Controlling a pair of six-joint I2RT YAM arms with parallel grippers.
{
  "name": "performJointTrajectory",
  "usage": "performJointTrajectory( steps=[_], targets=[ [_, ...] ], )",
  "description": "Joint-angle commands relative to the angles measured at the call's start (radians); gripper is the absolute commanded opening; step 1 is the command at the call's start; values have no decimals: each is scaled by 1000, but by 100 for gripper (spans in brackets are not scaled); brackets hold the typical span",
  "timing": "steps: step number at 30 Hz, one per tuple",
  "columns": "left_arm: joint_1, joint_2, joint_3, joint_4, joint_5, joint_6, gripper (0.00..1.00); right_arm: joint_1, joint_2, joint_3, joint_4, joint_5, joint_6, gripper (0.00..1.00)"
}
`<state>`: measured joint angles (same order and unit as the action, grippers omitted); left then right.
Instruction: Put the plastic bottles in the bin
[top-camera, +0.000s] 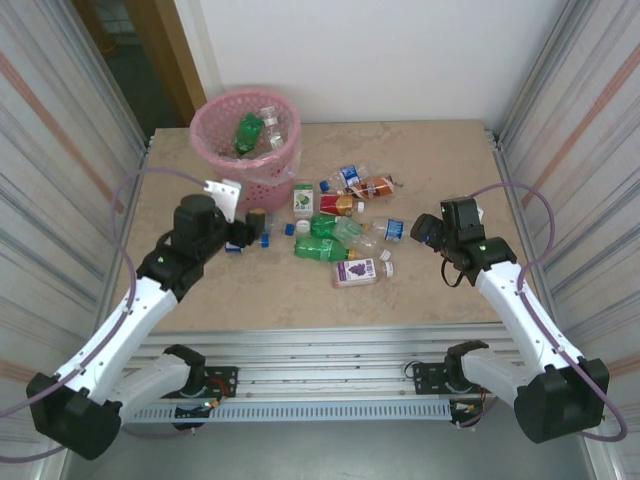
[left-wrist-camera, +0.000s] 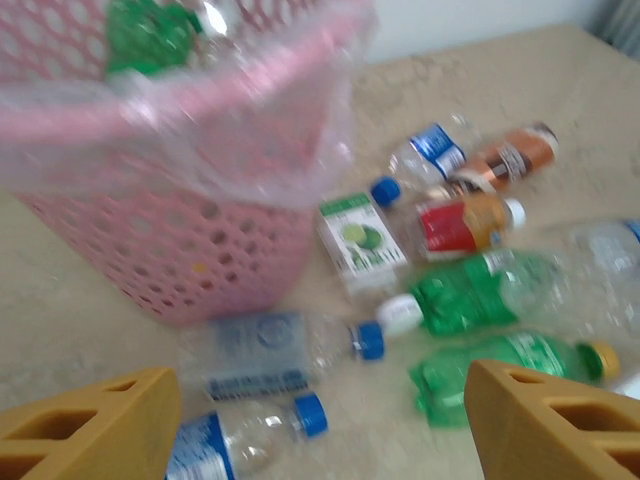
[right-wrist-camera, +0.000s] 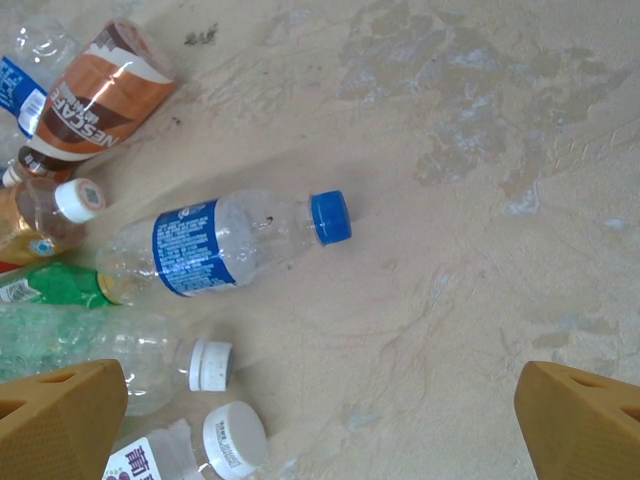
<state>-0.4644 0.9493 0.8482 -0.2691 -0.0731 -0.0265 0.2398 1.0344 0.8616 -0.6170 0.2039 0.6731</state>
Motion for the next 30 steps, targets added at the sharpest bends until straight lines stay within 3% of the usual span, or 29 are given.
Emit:
performJointTrajectory(
  steps=[1,7,12,21,30],
  targets=[
    [-86,-33,-54,-3,-51,4,76,-7,12,-1,2,-12,0,98],
    [-307,49,-124,152,-101,75,77,-10,29,12,5,-14,-6,98],
    [-418,220,-141,372,-46,178,78,-14,37,24,-4,-11,-18,98],
    [-499,537,-13,477,107,401,78,-31,29,12,-28,10,-36,98],
    [-505,732,79,514,245,519,79,-50,24,3,-26,15,-50,98]
  ],
)
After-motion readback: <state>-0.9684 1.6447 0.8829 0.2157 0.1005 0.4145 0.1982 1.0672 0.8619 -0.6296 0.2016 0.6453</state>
